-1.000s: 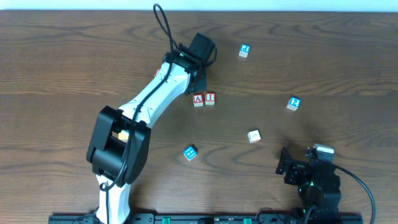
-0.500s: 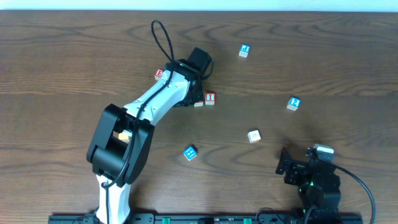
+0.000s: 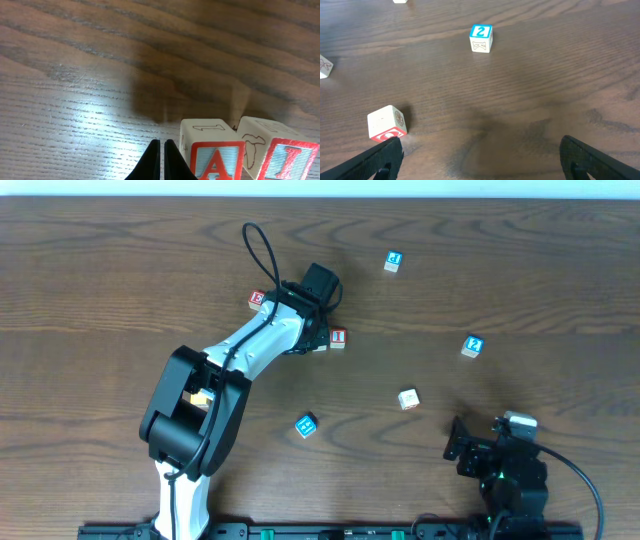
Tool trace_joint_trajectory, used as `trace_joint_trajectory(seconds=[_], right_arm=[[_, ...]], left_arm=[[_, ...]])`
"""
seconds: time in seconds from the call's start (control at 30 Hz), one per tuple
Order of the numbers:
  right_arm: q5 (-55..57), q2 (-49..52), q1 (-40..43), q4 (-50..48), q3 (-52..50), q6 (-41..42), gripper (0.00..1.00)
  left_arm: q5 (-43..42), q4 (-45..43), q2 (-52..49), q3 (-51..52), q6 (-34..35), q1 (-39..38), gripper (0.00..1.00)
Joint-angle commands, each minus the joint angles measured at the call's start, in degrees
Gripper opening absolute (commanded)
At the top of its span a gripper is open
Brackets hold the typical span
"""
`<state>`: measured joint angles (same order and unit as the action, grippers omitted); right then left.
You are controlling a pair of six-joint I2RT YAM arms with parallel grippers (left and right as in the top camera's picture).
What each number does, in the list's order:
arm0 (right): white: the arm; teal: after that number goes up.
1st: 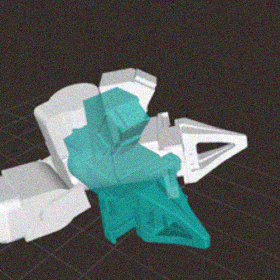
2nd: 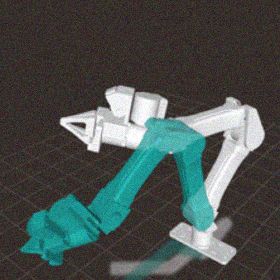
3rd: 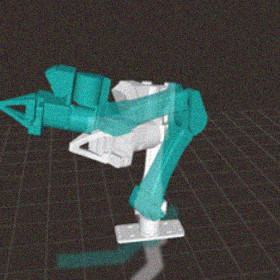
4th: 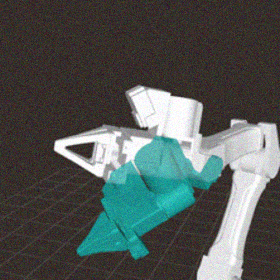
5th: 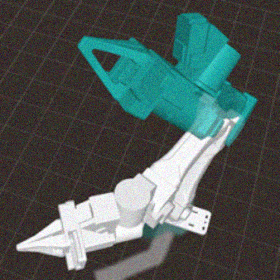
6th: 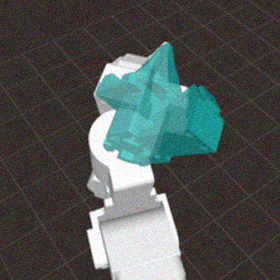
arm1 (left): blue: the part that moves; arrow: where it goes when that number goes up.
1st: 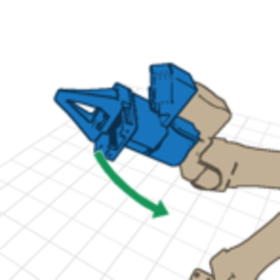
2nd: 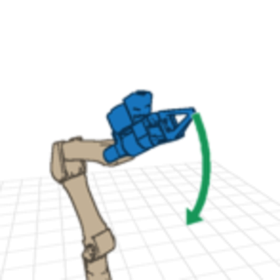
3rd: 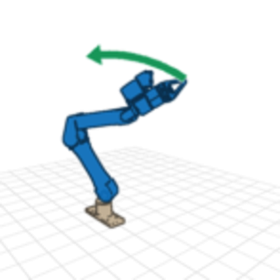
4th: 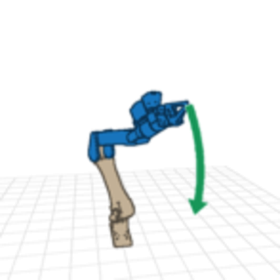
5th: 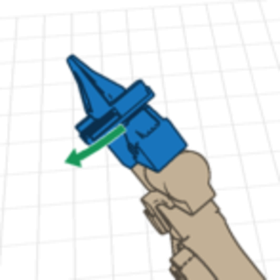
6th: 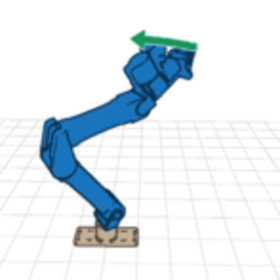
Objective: Spell out Ai2
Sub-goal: 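Open the left gripper and raise it off the A block, then retract the left arm back toward the left side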
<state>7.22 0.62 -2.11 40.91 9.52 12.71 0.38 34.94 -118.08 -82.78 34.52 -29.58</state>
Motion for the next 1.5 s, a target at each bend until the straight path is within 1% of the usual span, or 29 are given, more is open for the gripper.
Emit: trace_joint_trajectory(seconds=[0.0,0.73,1.17,1.47], right_arm=[[-0.2,-0.3,0.3,0.1,-0.2,-0.8,0.99],[-0.2,-0.3,0.3,0.1,-0.2,-0.8,0.99],[-0.2,-0.3,0.3,0.1,-0.2,-0.8,0.99],[-0.2,-0.3,0.3,0.1,-0.2,-0.8,0.99]], left_arm=[[0.3,-0.6,0.1,0.6,0.1,0.0,0.06],[0.0,-4.3,0.0,0.6,-0.2,0.1,0.06],[0.2,-0.7,0.0,0.6,-0.2,0.2,0.06],[-1.5,-0.7,0.0,0.6,0.5,0.2,0.06]])
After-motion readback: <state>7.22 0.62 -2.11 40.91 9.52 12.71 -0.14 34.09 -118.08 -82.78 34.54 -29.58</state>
